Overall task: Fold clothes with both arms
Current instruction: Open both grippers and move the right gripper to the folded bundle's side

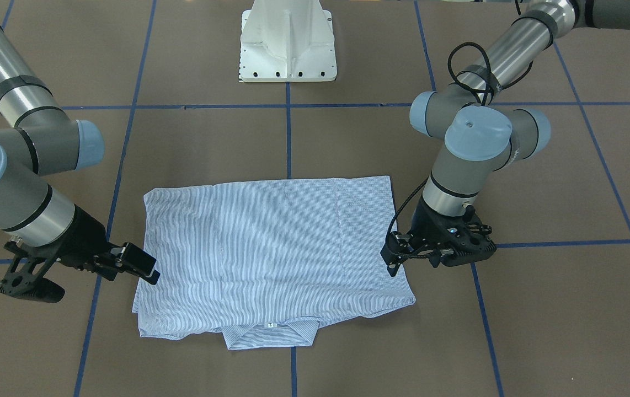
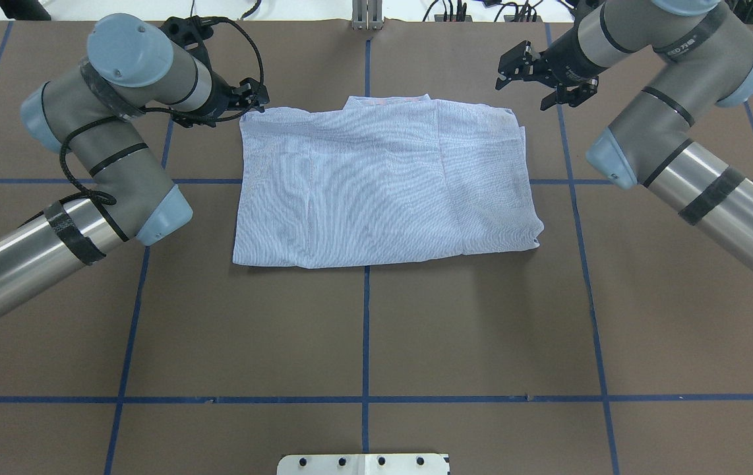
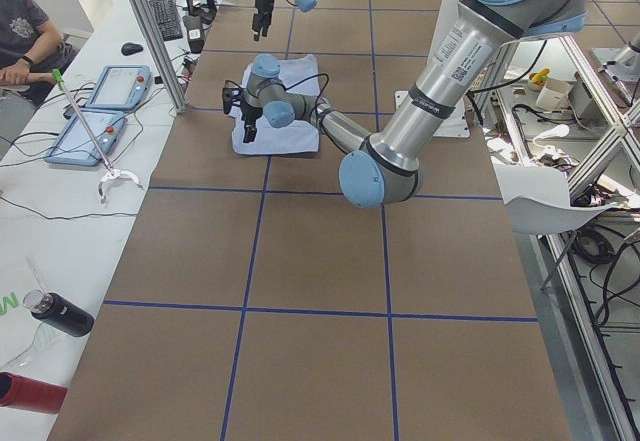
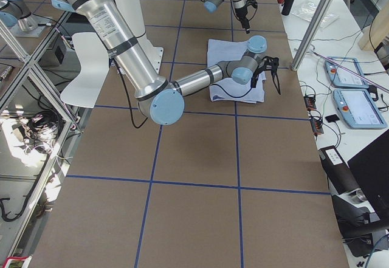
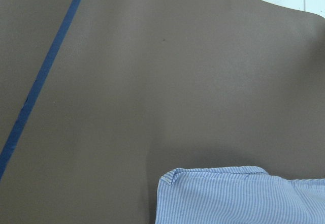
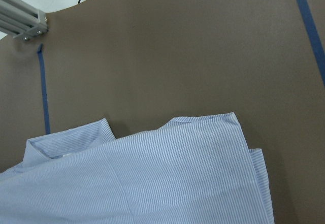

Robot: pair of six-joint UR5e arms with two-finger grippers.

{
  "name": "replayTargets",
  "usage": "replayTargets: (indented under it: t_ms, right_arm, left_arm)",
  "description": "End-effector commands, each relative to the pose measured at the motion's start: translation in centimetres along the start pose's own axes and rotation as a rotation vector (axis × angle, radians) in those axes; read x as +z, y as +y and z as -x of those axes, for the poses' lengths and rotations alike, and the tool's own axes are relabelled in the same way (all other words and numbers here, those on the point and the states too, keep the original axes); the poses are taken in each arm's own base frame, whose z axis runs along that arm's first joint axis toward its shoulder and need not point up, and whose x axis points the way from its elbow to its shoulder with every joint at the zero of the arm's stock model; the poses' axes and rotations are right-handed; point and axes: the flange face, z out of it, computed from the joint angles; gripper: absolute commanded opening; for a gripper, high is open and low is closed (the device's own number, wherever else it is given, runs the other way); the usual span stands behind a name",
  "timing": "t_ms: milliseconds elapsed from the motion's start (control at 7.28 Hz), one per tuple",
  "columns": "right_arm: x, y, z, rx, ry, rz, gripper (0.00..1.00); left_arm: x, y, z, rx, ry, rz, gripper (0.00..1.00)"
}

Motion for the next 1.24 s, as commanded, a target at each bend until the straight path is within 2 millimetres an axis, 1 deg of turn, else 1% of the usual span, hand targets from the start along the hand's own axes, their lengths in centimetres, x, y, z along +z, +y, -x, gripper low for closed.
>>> replayTargets:
  t_ms: [0, 137, 275, 412, 549, 686, 824, 961, 1098]
  right_arm:
    - [0.4, 5.2, -3.3, 0.001, -0.002, 0.096, 1.00]
    - [2.4, 7.1, -5.1, 0.025, 0.029, 0.137, 1.00]
    - [4.1, 8.5, -6.5, 0.032, 0.058, 0.165, 1.00]
    - [5.3, 9.8, -7.5, 0.033, 0.076, 0.186, 0.99]
    - [5.1, 9.9, -7.3, 0.031, 0.072, 0.190, 0.98]
    - [5.2, 10.1, -7.3, 0.029, 0.071, 0.197, 0.79]
    - [5.5, 10.4, -7.4, 0.031, 0.072, 0.214, 0.79]
    - [5.7, 10.8, -8.3, 0.038, 0.081, 0.223, 0.79]
    - [5.8, 10.9, -8.4, 0.037, 0.081, 0.229, 0.79]
  left_arm:
    - [-1.5, 0.4, -1.1, -0.006, 0.033, 0.015, 1.00]
    - [-2.2, 0.4, -1.5, -0.010, 0.045, 0.011, 1.00]
    - [-2.3, 0.5, -1.6, -0.007, 0.050, 0.011, 1.00]
    - [-2.3, 0.5, -1.5, -0.008, 0.048, 0.011, 1.00]
    - [-2.3, 0.6, -1.6, -0.006, 0.049, 0.012, 1.00]
    - [-2.4, 0.5, -1.5, -0.008, 0.049, 0.010, 1.00]
    - [-2.4, 0.4, -1.3, -0.009, 0.049, 0.008, 1.00]
    - [-2.4, 0.4, -1.2, -0.009, 0.046, 0.009, 1.00]
    - [-2.4, 0.4, -1.2, -0.010, 0.048, 0.010, 1.00]
